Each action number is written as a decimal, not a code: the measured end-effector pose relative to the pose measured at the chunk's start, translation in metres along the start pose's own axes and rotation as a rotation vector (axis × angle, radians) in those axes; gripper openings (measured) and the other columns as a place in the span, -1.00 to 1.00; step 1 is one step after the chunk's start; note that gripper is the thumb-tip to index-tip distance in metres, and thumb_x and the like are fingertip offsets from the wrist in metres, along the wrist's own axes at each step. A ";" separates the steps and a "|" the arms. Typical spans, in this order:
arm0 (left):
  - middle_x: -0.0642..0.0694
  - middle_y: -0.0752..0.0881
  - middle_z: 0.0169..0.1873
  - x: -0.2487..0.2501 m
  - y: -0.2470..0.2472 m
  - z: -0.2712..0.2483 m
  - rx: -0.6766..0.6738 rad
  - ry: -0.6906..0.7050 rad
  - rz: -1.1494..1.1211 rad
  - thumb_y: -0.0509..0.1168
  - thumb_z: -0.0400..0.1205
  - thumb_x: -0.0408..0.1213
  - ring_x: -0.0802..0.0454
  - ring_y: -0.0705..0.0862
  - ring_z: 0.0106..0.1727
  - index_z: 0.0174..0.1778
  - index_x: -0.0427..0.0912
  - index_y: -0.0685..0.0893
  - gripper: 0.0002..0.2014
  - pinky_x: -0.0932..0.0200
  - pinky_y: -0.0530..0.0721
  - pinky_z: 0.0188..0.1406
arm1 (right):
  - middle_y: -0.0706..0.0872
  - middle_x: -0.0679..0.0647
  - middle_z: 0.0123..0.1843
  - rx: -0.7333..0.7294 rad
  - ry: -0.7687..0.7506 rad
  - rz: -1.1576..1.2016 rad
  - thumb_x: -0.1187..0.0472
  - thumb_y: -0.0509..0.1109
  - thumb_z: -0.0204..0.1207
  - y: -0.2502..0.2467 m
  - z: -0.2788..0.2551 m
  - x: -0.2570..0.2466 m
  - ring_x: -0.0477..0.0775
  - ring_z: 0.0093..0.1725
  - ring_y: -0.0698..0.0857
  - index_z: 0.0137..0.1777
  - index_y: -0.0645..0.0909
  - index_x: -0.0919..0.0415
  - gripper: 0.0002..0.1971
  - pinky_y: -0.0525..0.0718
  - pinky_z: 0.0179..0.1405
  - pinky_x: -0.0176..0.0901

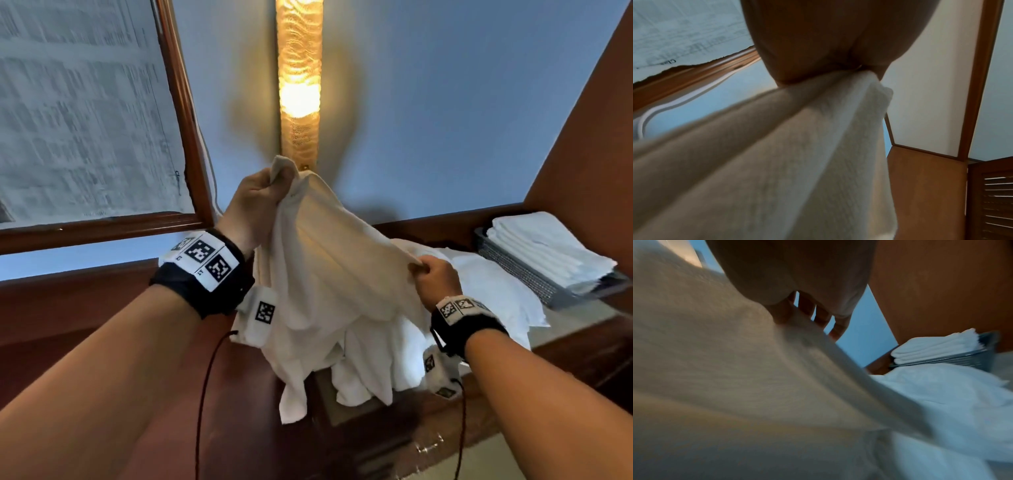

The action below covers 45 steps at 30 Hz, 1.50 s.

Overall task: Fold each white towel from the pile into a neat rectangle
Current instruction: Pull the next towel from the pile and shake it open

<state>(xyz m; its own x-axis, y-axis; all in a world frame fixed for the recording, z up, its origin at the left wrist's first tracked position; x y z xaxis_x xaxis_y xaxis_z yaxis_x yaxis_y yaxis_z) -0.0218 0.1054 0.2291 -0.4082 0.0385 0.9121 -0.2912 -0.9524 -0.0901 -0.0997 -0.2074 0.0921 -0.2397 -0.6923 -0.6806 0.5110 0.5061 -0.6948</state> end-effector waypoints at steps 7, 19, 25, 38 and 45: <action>0.04 0.76 -0.33 -0.001 0.059 -0.014 -0.038 -0.009 -0.101 0.26 0.78 -0.17 0.12 0.68 -0.23 -0.20 -0.06 0.76 -0.73 0.14 0.67 -0.08 | 0.76 0.05 -0.21 0.047 -0.405 0.413 0.47 0.32 0.47 -0.042 -0.004 -0.133 -0.14 -0.16 0.70 -0.16 0.76 0.16 -0.76 0.62 -0.05 -0.26; 0.24 0.55 -0.47 0.033 0.137 -0.012 -0.072 0.166 0.264 0.20 0.80 -0.09 0.29 0.46 -0.37 -0.36 0.04 0.59 -0.63 0.20 0.49 -0.21 | 0.74 0.08 -0.27 -0.035 -0.565 0.030 0.02 0.52 0.52 -0.088 -0.030 -0.107 0.06 -0.29 0.63 -0.06 0.66 0.13 -0.80 0.49 -0.27 -0.14; -0.17 0.53 -0.35 0.043 0.118 -0.027 0.051 0.099 0.282 0.16 0.74 0.15 0.02 0.49 -0.29 -0.29 -0.37 0.53 -0.42 0.04 0.39 -0.21 | 0.72 0.06 -0.30 -0.064 -0.319 0.064 0.03 0.47 0.56 -0.058 0.008 0.005 0.19 -0.24 0.66 -0.18 0.75 0.13 -0.81 0.66 -0.16 0.04; -0.49 0.76 -0.01 0.045 0.060 -0.089 0.132 -0.025 0.103 0.25 0.68 0.17 -0.23 0.72 -0.02 -0.04 -0.16 0.81 -0.55 -0.28 0.64 0.10 | 0.78 -0.01 -0.16 -0.168 -0.714 0.448 0.32 0.34 0.39 -0.068 -0.051 -0.155 -0.04 -0.12 0.71 -0.06 0.80 0.20 -0.78 0.63 -0.01 -0.14; -0.07 0.77 -0.22 0.061 0.017 -0.137 0.132 -0.025 0.090 0.20 0.71 0.12 -0.07 0.71 -0.08 -0.26 0.04 0.74 -0.64 -0.15 0.63 0.16 | 0.41 -0.11 -0.54 -0.072 -0.704 0.370 -0.10 0.49 0.42 -0.077 -0.119 -0.231 -0.12 -0.45 0.34 -0.53 0.38 0.02 -0.56 0.37 -0.41 -0.14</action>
<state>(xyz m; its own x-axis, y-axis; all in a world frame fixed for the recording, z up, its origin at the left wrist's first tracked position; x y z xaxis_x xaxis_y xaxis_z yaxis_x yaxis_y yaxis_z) -0.1703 0.1330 0.2285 -0.4053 -0.0543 0.9126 -0.1378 -0.9832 -0.1197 -0.1816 -0.0251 0.2748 0.5245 -0.6232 -0.5801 0.3956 0.7817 -0.4822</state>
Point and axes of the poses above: each hand's wrist, its own z-axis towards the middle knuckle, its own y-axis out of the palm, x = y × z, the point moved 8 cm from there along z, towards the middle knuckle
